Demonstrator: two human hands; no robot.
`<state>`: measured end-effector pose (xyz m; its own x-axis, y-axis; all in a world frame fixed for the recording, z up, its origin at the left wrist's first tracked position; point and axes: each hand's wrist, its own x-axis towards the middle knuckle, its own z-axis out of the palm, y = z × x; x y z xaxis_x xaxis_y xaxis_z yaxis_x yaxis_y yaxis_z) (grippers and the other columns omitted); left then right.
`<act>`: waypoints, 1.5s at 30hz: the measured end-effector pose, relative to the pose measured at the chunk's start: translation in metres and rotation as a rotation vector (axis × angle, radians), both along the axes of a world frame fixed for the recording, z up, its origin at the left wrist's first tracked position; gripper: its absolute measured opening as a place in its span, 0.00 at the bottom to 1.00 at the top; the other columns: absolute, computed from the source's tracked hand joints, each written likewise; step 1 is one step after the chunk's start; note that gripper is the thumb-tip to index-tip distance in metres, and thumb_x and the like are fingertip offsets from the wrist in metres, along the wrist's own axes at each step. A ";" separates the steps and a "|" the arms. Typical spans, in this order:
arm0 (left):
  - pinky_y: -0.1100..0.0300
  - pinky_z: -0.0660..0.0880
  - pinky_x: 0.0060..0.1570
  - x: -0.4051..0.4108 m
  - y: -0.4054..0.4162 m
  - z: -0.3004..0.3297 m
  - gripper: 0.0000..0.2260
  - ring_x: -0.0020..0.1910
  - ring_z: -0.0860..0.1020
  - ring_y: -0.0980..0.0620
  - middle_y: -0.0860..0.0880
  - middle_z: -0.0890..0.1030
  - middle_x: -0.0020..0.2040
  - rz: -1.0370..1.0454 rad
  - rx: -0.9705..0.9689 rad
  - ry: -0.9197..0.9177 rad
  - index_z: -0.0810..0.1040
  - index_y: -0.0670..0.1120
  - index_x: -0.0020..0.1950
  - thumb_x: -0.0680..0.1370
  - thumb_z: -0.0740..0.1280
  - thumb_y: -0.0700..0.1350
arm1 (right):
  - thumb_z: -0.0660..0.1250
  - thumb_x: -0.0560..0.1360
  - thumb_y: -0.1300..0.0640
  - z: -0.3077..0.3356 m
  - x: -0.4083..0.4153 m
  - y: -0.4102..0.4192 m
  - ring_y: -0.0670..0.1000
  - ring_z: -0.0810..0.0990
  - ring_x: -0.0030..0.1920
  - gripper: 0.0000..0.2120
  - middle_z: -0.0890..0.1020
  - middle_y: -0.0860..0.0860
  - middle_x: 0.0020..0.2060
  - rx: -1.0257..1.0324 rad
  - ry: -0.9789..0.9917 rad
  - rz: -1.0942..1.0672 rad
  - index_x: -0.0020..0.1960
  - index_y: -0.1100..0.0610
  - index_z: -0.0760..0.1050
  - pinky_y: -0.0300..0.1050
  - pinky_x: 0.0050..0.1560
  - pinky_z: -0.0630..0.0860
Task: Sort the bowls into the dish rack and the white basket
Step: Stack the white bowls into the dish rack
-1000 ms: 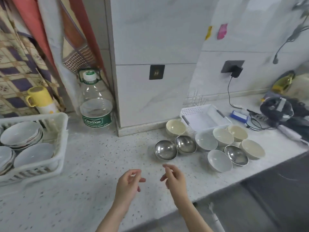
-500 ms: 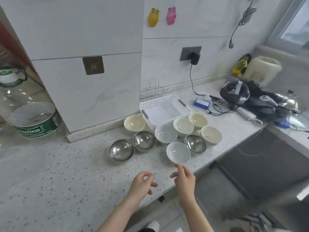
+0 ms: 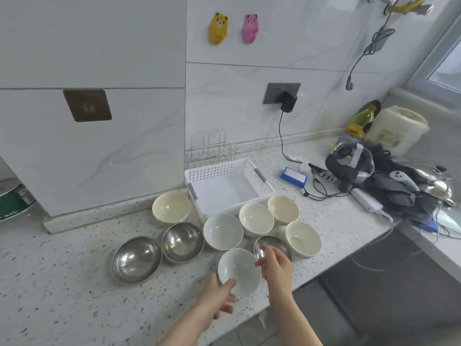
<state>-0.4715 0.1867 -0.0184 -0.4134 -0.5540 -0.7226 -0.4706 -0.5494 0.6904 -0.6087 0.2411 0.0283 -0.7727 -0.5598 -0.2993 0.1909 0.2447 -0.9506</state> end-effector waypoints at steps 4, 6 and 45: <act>0.64 0.60 0.22 -0.006 -0.001 -0.010 0.13 0.23 0.76 0.53 0.42 0.86 0.41 0.044 0.020 -0.003 0.67 0.50 0.61 0.77 0.61 0.41 | 0.64 0.78 0.57 -0.004 -0.018 -0.011 0.48 0.70 0.31 0.07 0.80 0.51 0.27 0.021 -0.037 0.035 0.48 0.55 0.82 0.42 0.35 0.68; 0.65 0.60 0.21 -0.004 -0.002 -0.013 0.18 0.22 0.72 0.54 0.42 0.86 0.36 0.085 0.022 0.015 0.67 0.51 0.63 0.76 0.60 0.37 | 0.64 0.78 0.58 -0.004 -0.025 -0.016 0.48 0.70 0.30 0.08 0.79 0.50 0.26 0.029 -0.054 0.055 0.47 0.57 0.81 0.42 0.35 0.68; 0.64 0.60 0.21 0.224 0.012 0.059 0.14 0.22 0.62 0.56 0.36 0.86 0.43 0.847 -0.160 0.250 0.75 0.48 0.60 0.77 0.59 0.36 | 0.61 0.73 0.58 -0.021 0.106 -0.048 0.53 0.79 0.48 0.14 0.84 0.55 0.41 0.160 -0.142 -0.210 0.58 0.59 0.73 0.47 0.46 0.72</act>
<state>-0.2471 0.1990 0.0407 0.0447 -0.8309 -0.5546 0.2236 -0.5327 0.8162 -0.5022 0.1933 0.0070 -0.8105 -0.3294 -0.4843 0.3817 0.3301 -0.8633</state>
